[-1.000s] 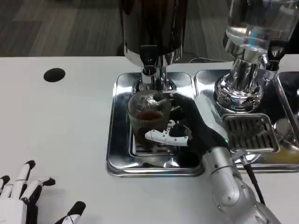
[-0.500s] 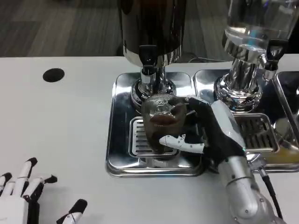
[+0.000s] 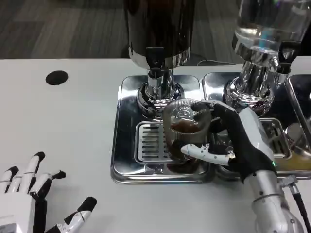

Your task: Grasp the cup under the faucet to collect the drink, then remove the cup.

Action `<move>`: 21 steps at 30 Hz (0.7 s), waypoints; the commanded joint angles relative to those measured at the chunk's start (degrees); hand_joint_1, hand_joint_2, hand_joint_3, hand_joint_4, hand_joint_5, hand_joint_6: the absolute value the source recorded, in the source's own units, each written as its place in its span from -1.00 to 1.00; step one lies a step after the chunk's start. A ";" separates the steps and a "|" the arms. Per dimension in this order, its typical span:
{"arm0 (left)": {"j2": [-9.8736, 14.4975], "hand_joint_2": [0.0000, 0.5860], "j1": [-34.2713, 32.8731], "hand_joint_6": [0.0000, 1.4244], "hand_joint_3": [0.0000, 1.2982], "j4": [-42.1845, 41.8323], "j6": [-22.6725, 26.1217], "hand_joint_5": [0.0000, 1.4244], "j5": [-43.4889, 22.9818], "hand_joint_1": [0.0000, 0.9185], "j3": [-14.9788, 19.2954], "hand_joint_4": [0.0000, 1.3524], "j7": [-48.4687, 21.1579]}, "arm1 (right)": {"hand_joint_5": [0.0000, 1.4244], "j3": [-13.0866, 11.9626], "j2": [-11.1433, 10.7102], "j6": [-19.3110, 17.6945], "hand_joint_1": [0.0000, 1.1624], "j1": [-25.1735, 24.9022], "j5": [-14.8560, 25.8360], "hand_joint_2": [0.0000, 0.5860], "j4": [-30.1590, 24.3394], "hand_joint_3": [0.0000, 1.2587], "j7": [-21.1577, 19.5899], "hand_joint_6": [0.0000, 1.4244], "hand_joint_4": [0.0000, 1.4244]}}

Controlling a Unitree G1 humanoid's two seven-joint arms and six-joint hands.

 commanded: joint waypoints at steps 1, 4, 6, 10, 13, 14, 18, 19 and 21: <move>0.50 -0.44 -0.40 -0.79 -0.31 0.13 0.02 -0.67 0.96 -1.00 -1.05 -0.95 -0.74 | -0.13 -1.26 -1.07 0.69 0.37 1.48 -0.47 -0.50 -6.11 -0.09 0.74 -0.30 -0.01; 0.69 -0.47 -0.54 -0.79 -0.32 -0.54 0.14 -0.67 1.40 -1.00 -1.53 -0.96 -0.71 | -0.13 -1.78 -1.22 1.38 0.37 2.91 -0.16 -0.50 -7.73 -0.09 1.44 -0.30 -0.01; 0.73 -0.47 -0.63 -0.79 -0.33 -1.08 0.26 -0.68 1.79 -1.00 -1.81 -0.96 -0.73 | -0.13 -1.71 -1.61 1.36 0.37 4.38 -0.72 -0.50 -9.04 -0.09 1.55 -0.30 -0.01; 0.54 -0.47 -0.87 -0.79 -0.33 -1.64 0.08 -0.68 1.99 -1.00 -1.75 -0.96 -1.10 | -0.13 -1.79 -2.05 0.83 0.38 6.58 -1.36 -0.47 -10.63 -0.09 1.52 -0.28 -0.01; 0.56 -0.48 -1.01 -0.79 -0.33 -2.01 0.19 -0.68 2.35 -1.00 -1.83 -0.96 -1.45 | -0.13 -2.04 -2.64 0.24 0.38 8.63 -1.49 -0.46 -11.91 -0.09 1.45 -0.28 -0.01; 0.55 -0.48 -1.08 -0.79 -0.33 -2.05 0.21 -0.68 2.41 -1.00 -1.86 -0.96 -1.57 | -0.13 -2.14 -2.77 0.03 0.38 9.26 -1.36 -0.46 -12.33 -0.09 1.46 -0.28 -0.01; 0.46 -0.49 -1.31 -0.79 -0.33 -2.06 0.29 -0.68 2.62 -1.00 -2.05 -0.96 -1.87 | -0.13 -2.46 -3.52 -1.06 0.39 12.60 -1.45 -0.46 -14.74 -0.09 1.21 -0.28 -0.01; 0.42 -0.49 -1.38 -0.79 -0.33 -2.04 0.30 -0.68 2.67 -1.00 -2.12 -0.96 -1.90 | -0.13 -2.52 -3.63 -1.33 0.39 13.20 -1.40 -0.46 -15.02 -0.09 1.24 -0.28 -0.01; 0.32 -0.49 -1.57 -0.79 -0.33 -2.00 0.32 -0.68 2.83 -1.00 -2.32 -0.96 -2.02 | -0.14 -2.73 -3.73 -1.84 0.39 14.36 -1.10 -0.46 -15.52 -0.09 1.28 -0.29 -0.01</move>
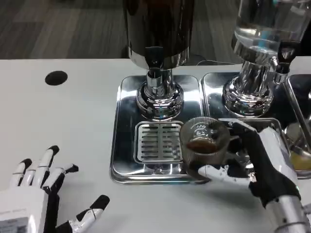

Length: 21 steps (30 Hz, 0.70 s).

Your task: Grasp the cup under the faucet to collect the drink, then remove the cup.

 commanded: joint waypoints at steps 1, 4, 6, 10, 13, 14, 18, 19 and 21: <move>0.23 -0.49 -0.39 -0.79 -0.33 -0.40 0.26 -0.68 0.88 -1.00 -0.73 -0.96 -0.77 | -0.15 -1.01 -0.49 -3.80 0.39 2.08 0.88 -0.46 -3.11 -0.09 -0.68 -0.29 -0.01; 0.14 -0.50 -0.55 -0.79 -0.33 -0.26 0.22 -0.68 0.88 -1.00 -0.90 -0.96 -0.90 | -0.15 -1.51 -0.31 -4.89 0.39 3.58 1.15 -0.46 -4.03 -0.09 -0.79 -0.29 -0.01; 0.11 -0.51 -0.62 -0.79 -0.33 -0.24 0.28 -0.68 1.02 -1.00 -1.02 -0.97 -0.89 | -0.15 -1.73 -0.22 -5.51 0.39 4.62 1.05 -0.46 -4.98 -0.09 -0.85 -0.29 -0.01; 0.23 -0.51 -0.52 -0.79 -0.34 -0.49 0.38 -0.68 1.04 -1.00 -0.94 -0.97 -0.92 | -0.16 -1.93 -0.36 -7.58 0.38 8.23 1.08 -0.45 -8.29 -0.09 -0.87 -0.29 -0.01; 0.33 -0.51 -0.46 -0.79 -0.34 -0.57 0.39 -0.68 0.98 -1.00 -0.89 -0.97 -0.99 | -0.16 -2.00 -0.42 -8.21 0.37 9.72 0.13 -0.45 -9.52 -0.09 -0.94 -0.29 -0.01; 0.35 -0.51 -0.46 -0.79 -0.34 -0.58 0.38 -0.68 0.96 -1.00 -0.90 -0.97 -1.01 | -0.16 -2.04 -0.41 -8.42 0.37 10.03 -0.01 -0.44 -9.61 -0.09 -0.93 -0.29 -0.01; 0.27 -0.51 -0.33 -0.79 -0.34 -0.78 0.50 -0.68 1.20 -1.00 -1.08 -0.97 -1.02 | -0.16 -2.27 -0.47 -9.94 0.36 11.42 0.44 -0.44 -8.91 -0.09 -1.03 -0.29 -0.01; 0.27 -0.51 -0.25 -0.79 -0.34 -0.87 0.53 -0.68 1.24 -1.00 -1.08 -0.97 -1.00 | -0.16 -2.42 -0.60 -10.46 0.36 11.83 0.44 -0.44 -8.66 -0.09 -1.25 -0.30 -0.01; 0.30 -0.52 -0.09 -0.79 -0.34 -1.11 0.63 -0.68 1.35 -1.00 -1.07 -0.97 -1.00 | -0.16 -2.73 -0.76 -11.31 0.36 12.38 0.49 -0.44 -8.27 -0.09 -1.47 -0.30 -0.01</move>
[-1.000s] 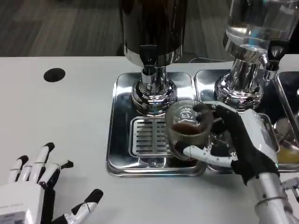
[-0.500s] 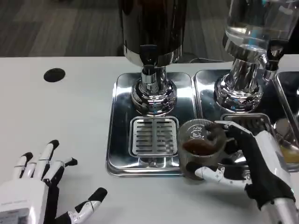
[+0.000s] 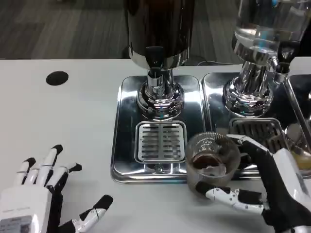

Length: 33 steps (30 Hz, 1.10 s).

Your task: Grasp the cup under the faucet to collect the drink, then remove the cup.

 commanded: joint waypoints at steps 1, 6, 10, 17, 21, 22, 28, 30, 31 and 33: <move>0.39 -0.52 0.34 -0.79 -0.34 -0.99 0.36 -0.68 0.94 -1.00 -0.49 -0.97 -0.66 | -0.16 -1.20 -0.47 -4.42 0.36 0.64 0.85 -0.44 -0.52 -0.08 -1.50 -0.30 -0.01; 0.51 -0.53 0.60 -0.79 -0.34 -1.39 0.64 -0.68 0.97 -1.00 -0.46 -0.97 -0.86 | -0.16 -2.35 -0.97 -7.25 0.36 1.49 1.67 -0.44 1.37 -0.08 -1.78 -0.30 -0.01; 0.47 -0.53 0.69 -0.79 -0.34 -1.77 0.97 -0.68 1.21 -1.00 -0.69 -0.97 -1.03 | -0.16 -3.54 -1.14 -10.36 0.35 1.99 2.33 -0.44 3.88 -0.08 -2.52 -0.30 -0.01; 0.36 -0.53 0.60 -0.79 -0.34 -2.25 1.96 -0.68 2.59 -1.00 -1.26 -1.00 -1.23 | -0.16 -4.78 -1.23 -15.82 0.35 2.29 1.59 -0.44 9.19 -0.07 -4.43 -0.30 -0.01; 0.28 -0.53 0.54 -0.79 -0.34 -2.35 2.24 -0.69 2.62 -1.00 -1.51 -1.00 -1.30 | -0.16 -4.75 -1.12 -17.27 0.35 1.95 1.87 -0.44 11.49 -0.06 -4.84 -0.30 -0.01; 0.29 -0.53 0.54 -0.79 -0.34 -2.39 2.30 -0.69 2.61 -1.00 -1.53 -1.00 -1.31 | -0.16 -4.75 -1.11 -17.47 0.35 1.83 1.86 -0.44 11.83 -0.06 -4.90 -0.30 -0.01; 0.29 -0.54 0.73 -0.79 -0.35 -2.65 2.73 -0.69 2.54 -1.00 -1.46 -1.00 -1.22 | -0.16 -4.52 -1.08 -17.70 0.35 0.84 0.58 -0.44 14.28 -0.07 -5.82 -0.30 -0.01; 0.38 -0.54 0.79 -0.79 -0.35 -2.71 2.81 -0.70 2.42 -1.00 -1.37 -1.00 -1.18 | -0.18 -4.46 -1.05 -17.85 0.35 0.48 0.51 -0.44 15.10 -0.09 -5.88 -0.31 -0.03; 0.40 -0.54 0.83 -0.79 -0.35 -2.76 2.81 -0.70 2.33 -1.00 -1.32 -1.00 -1.17 | -0.18 -4.40 -1.11 -17.91 0.34 0.34 0.42 -0.45 15.40 -0.12 -5.92 -0.32 -0.04; 0.39 -0.53 0.87 -0.79 -0.35 -2.76 2.75 -0.70 2.15 -1.00 -1.27 -1.00 -1.16 | -0.21 -4.15 -1.27 -18.10 0.33 0.09 0.43 -0.48 16.01 -0.22 -5.72 -0.33 -0.10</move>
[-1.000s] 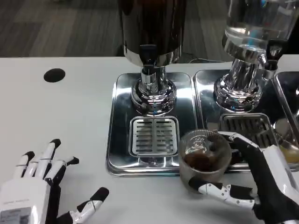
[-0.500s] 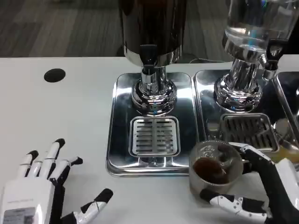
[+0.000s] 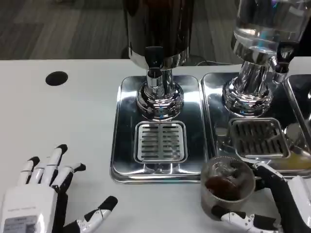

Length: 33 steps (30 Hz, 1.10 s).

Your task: Grasp the cup under the faucet to collect the drink, then remove the cup.

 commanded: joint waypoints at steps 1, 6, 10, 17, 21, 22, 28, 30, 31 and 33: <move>0.36 -0.53 0.36 -0.79 -0.35 -0.65 0.13 -0.70 0.19 -1.00 0.18 -1.00 -0.53 | -0.23 0.21 -0.15 -2.69 0.33 -1.31 0.33 -0.48 0.64 -0.24 -0.92 -0.34 -0.11; 0.42 -0.53 0.19 -0.79 -0.35 -0.28 0.00 -0.70 -0.06 -1.00 0.20 -1.00 -0.53 | -0.29 0.46 -0.32 -3.29 0.32 -1.62 1.16 -0.49 1.38 -0.33 -0.22 -0.38 -0.21; 0.42 -0.52 0.06 -0.79 -0.34 -0.06 -0.08 -0.70 -0.21 -1.00 0.18 -1.00 -0.63 | -0.32 0.54 -0.66 -3.90 0.29 -1.89 1.69 -0.52 1.91 -0.37 0.27 -0.39 -0.26; 0.46 -0.52 -0.23 -0.79 -0.34 0.07 -0.25 -0.70 -0.57 -1.00 0.24 -1.00 -0.90 | -0.39 0.33 -1.02 -4.88 0.23 -2.31 3.43 -0.54 2.86 -0.50 1.83 -0.43 -0.41; 0.52 -0.53 -0.37 -0.79 -0.33 0.17 -0.45 -0.70 -1.10 -1.00 0.47 -1.00 -1.33 | -0.44 0.26 -1.11 -5.52 0.20 -2.47 4.04 -0.55 3.29 -0.57 2.49 -0.45 -0.49; 0.50 -0.53 -0.38 -0.79 -0.33 0.18 -0.45 -0.70 -1.09 -1.00 0.49 -1.00 -1.36 | -0.45 0.19 -1.07 -5.63 0.19 -2.47 4.08 -0.55 3.35 -0.57 2.50 -0.45 -0.50; 0.38 -0.54 -0.36 -0.79 -0.32 0.31 -0.47 -0.69 -0.95 -1.00 0.47 -1.00 -1.25 | -0.48 0.17 -1.18 -6.44 0.19 -2.60 4.05 -0.55 4.15 -0.60 2.64 -0.45 -0.55; 0.37 -0.54 -0.32 -0.79 -0.32 0.35 -0.50 -0.69 -0.99 -1.00 0.45 -1.00 -1.25 | -0.50 0.19 -1.20 -6.90 0.18 -2.61 3.98 -0.56 4.54 -0.63 2.60 -0.47 -0.59; 0.39 -0.54 -0.31 -0.79 -0.32 0.37 -0.53 -0.69 -0.96 -1.00 0.44 -1.00 -1.21 | -0.51 0.18 -1.27 -7.20 0.17 -2.56 3.80 -0.57 4.57 -0.65 2.54 -0.48 -0.61; 0.42 -0.54 -0.29 -0.79 -0.31 0.36 -0.54 -0.68 -0.90 -1.00 0.40 -1.00 -1.20 | -0.54 0.09 -1.39 -7.71 0.16 -2.48 3.76 -0.55 4.48 -0.68 2.60 -0.48 -0.66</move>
